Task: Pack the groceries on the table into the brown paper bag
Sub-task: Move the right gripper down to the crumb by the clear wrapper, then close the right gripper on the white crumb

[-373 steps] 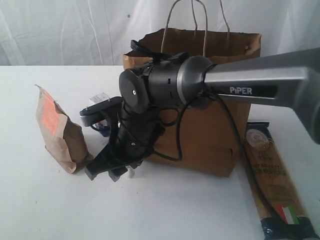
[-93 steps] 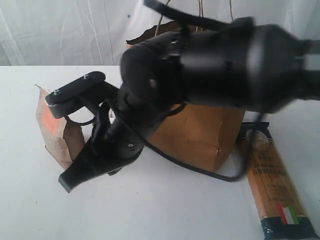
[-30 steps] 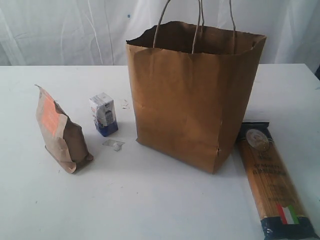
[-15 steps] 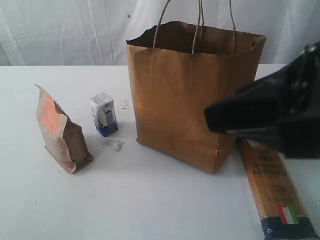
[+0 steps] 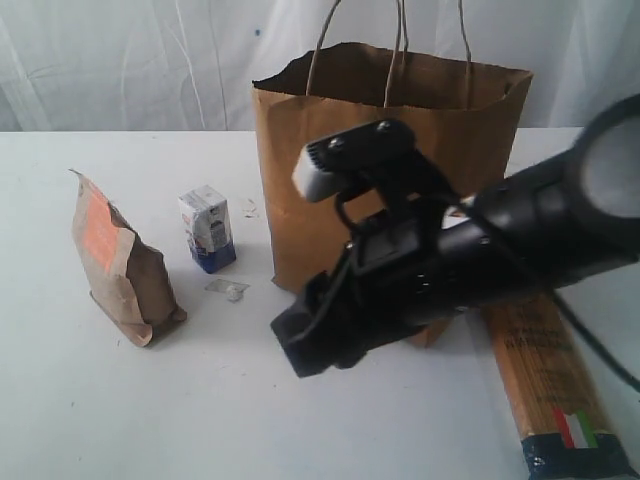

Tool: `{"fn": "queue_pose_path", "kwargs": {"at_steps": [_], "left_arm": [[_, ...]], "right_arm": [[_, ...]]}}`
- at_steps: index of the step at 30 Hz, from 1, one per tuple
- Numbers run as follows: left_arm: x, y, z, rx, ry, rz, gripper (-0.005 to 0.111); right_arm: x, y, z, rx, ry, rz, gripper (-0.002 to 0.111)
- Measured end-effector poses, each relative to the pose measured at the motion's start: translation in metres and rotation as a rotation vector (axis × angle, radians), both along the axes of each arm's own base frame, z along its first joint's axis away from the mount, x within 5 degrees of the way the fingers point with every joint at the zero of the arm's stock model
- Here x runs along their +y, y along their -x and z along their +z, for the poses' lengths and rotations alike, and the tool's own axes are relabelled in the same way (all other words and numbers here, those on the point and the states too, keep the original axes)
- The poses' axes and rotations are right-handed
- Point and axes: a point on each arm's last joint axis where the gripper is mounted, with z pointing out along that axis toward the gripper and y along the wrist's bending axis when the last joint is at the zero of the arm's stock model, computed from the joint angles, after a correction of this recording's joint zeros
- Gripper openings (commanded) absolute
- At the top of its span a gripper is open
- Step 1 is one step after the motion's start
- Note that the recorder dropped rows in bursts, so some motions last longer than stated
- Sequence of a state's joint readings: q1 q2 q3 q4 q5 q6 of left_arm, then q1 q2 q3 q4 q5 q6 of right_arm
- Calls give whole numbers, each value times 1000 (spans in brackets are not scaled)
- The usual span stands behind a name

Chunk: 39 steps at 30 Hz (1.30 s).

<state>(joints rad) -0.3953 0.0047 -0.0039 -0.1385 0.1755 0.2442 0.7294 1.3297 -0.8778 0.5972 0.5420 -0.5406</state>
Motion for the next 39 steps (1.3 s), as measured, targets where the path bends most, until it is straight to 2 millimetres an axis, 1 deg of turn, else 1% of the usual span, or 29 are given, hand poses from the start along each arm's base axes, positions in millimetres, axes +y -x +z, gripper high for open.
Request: {"fn": "queue_pose_path", "kwargs": {"at_steps": [1, 6, 12, 17, 21, 23, 25, 33, 35, 38, 39], "left_arm": [[0, 0, 0, 0, 0, 0, 0], [0, 0, 0, 0, 0, 0, 0], [0, 0, 0, 0, 0, 0, 0], [0, 0, 0, 0, 0, 0, 0], [0, 0, 0, 0, 0, 0, 0], [0, 0, 0, 0, 0, 0, 0], [0, 0, 0, 0, 0, 0, 0], [0, 0, 0, 0, 0, 0, 0], [0, 0, 0, 0, 0, 0, 0], [0, 0, 0, 0, 0, 0, 0], [0, 0, 0, 0, 0, 0, 0]], "right_arm": [[7, -5, -5, -1, 4, -4, 55], [42, -42, -31, 34, 32, -41, 50], [86, -81, -53, 91, 65, -5, 49], [109, -107, -77, 103, 131, 36, 49], [118, -123, -96, 113, 229, 41, 49], [121, -130, -101, 109, 273, 43, 49], [125, -135, -103, 97, 295, 43, 49], [136, -149, -110, 81, 303, 26, 49], [139, -154, -115, 81, 305, 23, 49], [144, -158, -130, 92, 317, 24, 49], [145, -160, -131, 89, 317, 24, 49]]}}
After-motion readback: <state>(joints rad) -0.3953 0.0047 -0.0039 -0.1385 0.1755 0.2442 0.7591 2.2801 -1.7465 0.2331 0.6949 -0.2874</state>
